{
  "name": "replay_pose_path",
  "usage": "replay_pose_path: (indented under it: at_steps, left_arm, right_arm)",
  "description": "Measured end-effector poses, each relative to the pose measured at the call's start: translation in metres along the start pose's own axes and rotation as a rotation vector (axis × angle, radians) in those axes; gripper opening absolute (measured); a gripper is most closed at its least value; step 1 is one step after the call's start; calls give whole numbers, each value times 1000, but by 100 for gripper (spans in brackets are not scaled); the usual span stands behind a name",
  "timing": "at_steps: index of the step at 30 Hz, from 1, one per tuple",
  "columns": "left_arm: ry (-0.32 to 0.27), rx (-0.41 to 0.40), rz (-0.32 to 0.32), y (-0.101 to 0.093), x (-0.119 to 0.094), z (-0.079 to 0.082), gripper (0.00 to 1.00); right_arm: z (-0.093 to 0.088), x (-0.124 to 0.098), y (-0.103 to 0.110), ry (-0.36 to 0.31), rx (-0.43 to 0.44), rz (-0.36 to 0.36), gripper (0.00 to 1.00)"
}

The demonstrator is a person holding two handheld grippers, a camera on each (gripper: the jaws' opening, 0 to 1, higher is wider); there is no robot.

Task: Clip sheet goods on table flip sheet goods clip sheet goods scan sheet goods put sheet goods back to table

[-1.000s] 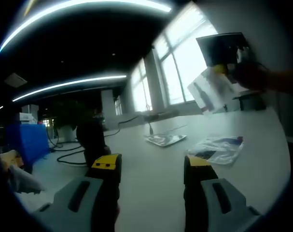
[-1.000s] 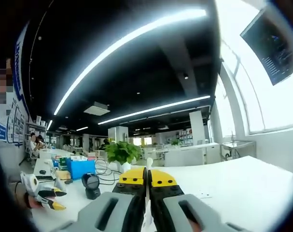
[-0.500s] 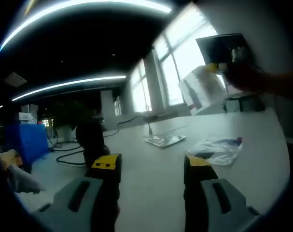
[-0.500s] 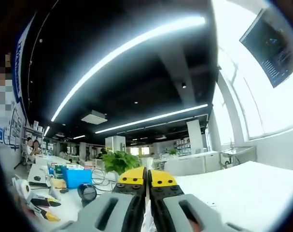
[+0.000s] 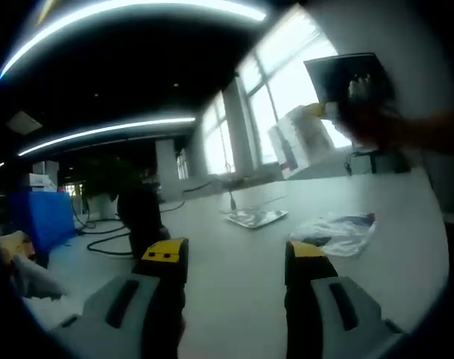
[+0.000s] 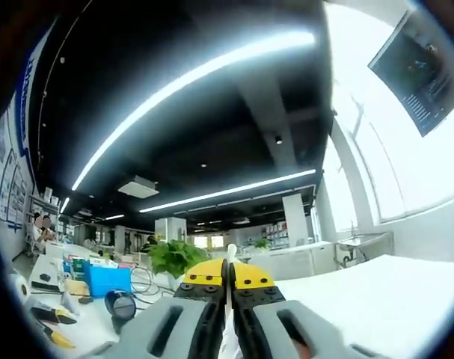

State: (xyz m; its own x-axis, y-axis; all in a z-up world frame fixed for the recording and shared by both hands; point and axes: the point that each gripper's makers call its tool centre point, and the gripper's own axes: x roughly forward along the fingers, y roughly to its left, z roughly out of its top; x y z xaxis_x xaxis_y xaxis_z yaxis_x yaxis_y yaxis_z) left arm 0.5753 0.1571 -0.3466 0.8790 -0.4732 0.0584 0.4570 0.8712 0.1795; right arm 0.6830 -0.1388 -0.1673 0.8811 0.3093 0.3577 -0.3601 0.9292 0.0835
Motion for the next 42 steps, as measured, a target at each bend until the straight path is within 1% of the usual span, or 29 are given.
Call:
replay_pose_path:
  at_steps: [6,9,14,20,24,28,31,34,39,42]
  left_arm:
    - [-1,0,3,0,0,0,44]
    - [-1,-3,10,0,-1,1,44]
    - [-3,-8,10,0,-1,2,44]
    - [2,-22,17,0,-2,1,43]
    - [4,-25,14,-1,-2,1,43]
    - [7,-22,8,0,-1,0,43]
    - [12,-26,7,1,-2,-2,43]
    - [11,-26,9,2,-1,-2,42]
    - [14,-25,11,3,-1,-3,42]
    - [16,-25,13,4,0,-4,42]
  right_arm:
    - [-6,9,10,-3,-14,2,0]
    - [-2,14,18,-28,-32,10,0]
    - [4,23,31,-58,-34,13,0]
    - [4,36,38,-85,-70,9,0]
    - [-4,51,41,-76,-88,-2,0]
    - [-8,57,38,-67,-75,-25,0]
    - [-13,61,39,-56,-95,-33,0]
    - [-16,66,37,-60,-72,-51,0]
    - [-24,75,51,-67,-90,-44,0]
    - [-30,80,57,-70,-80,-44,0]
